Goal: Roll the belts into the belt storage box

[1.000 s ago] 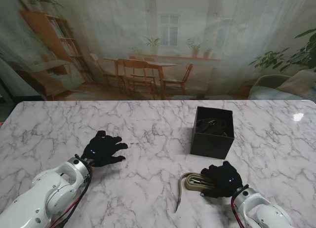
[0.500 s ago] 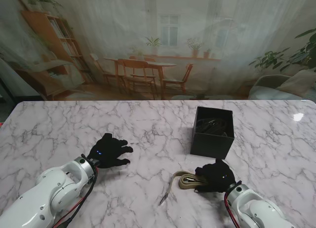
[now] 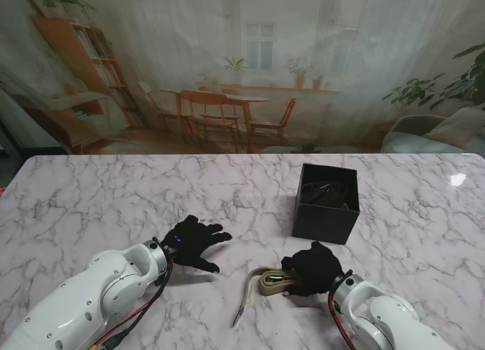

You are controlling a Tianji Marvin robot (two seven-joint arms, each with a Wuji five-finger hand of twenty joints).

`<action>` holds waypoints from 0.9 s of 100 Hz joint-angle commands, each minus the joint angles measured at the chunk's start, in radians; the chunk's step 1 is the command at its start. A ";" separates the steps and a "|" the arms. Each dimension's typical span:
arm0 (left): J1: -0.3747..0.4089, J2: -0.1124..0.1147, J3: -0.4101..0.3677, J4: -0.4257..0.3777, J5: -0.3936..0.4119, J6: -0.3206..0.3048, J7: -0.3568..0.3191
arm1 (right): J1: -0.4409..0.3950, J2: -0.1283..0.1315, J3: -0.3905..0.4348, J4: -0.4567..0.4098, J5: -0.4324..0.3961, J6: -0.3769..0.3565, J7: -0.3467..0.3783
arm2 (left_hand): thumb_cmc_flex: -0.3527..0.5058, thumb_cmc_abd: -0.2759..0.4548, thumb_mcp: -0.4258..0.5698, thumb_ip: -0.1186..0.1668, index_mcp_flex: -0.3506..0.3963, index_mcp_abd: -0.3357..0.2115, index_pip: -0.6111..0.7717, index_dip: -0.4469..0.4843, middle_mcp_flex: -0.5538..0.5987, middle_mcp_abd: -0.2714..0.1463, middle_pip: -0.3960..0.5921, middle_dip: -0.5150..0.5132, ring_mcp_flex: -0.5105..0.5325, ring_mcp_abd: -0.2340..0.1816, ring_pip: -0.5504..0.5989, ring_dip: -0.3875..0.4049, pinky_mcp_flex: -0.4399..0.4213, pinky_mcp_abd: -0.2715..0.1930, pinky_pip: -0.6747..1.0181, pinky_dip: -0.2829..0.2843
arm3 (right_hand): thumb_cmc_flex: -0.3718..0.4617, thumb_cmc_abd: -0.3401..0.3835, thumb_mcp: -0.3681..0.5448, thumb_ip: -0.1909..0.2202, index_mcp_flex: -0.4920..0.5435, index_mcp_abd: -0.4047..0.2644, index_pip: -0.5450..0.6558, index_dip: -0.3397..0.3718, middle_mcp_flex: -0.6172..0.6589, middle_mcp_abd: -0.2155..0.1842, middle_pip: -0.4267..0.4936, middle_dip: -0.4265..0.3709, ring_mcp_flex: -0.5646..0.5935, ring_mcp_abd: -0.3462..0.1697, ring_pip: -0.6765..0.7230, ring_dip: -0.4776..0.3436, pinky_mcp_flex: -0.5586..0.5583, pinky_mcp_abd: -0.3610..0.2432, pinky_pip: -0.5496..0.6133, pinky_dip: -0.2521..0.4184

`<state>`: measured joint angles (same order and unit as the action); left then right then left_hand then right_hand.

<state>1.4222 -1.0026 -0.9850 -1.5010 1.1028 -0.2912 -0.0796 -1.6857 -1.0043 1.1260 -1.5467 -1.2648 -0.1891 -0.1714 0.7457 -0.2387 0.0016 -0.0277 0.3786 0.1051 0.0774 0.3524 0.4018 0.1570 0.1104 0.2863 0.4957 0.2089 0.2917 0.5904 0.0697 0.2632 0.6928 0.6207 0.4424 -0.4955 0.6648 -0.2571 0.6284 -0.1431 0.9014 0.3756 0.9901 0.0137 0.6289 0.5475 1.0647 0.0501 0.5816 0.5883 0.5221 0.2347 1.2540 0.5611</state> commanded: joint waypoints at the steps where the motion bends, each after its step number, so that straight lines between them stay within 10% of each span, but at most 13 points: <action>1: -0.022 -0.007 0.018 0.008 -0.014 -0.008 -0.031 | 0.004 -0.006 -0.008 0.004 0.002 -0.004 0.011 | -0.020 -0.030 -0.011 0.018 -0.048 0.021 -0.023 -0.020 -0.045 0.022 -0.022 -0.024 -0.026 0.004 -0.025 -0.014 0.003 -0.008 -0.017 -0.001 | 0.042 0.035 0.143 0.030 0.037 -0.205 0.083 -0.013 0.028 -0.023 -0.022 -0.018 0.031 -0.010 0.018 0.003 0.001 0.018 0.018 0.011; 90: -0.158 -0.014 0.246 0.077 -0.135 0.011 -0.072 | 0.035 -0.004 -0.083 0.012 -0.014 0.066 0.005 | -0.019 -0.053 -0.009 0.018 -0.028 0.022 0.003 -0.049 -0.025 -0.005 0.021 -0.023 -0.043 0.006 -0.027 -0.035 0.000 -0.011 -0.004 0.000 | -0.022 -0.034 0.191 0.053 0.057 -0.076 0.004 0.031 0.026 -0.022 0.002 -0.013 0.045 -0.015 0.038 0.010 0.018 0.007 0.030 0.007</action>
<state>1.2685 -1.0102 -0.7512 -1.4248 0.9747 -0.2834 -0.1328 -1.6526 -1.0037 1.0591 -1.5484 -1.2732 -0.1462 -0.1672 0.7465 -0.2675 0.0046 -0.0277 0.3786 0.1092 0.0755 0.3158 0.3975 0.1436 0.1230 0.2618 0.4573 0.2250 0.2887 0.5653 0.0790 0.2611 0.6928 0.6202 0.3963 -0.5562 0.7738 -0.2571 0.6389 -0.1482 0.9068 0.4041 1.0045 0.0137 0.6326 0.5504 1.0721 0.0479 0.5778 0.5802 0.5339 0.2347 1.2585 0.5611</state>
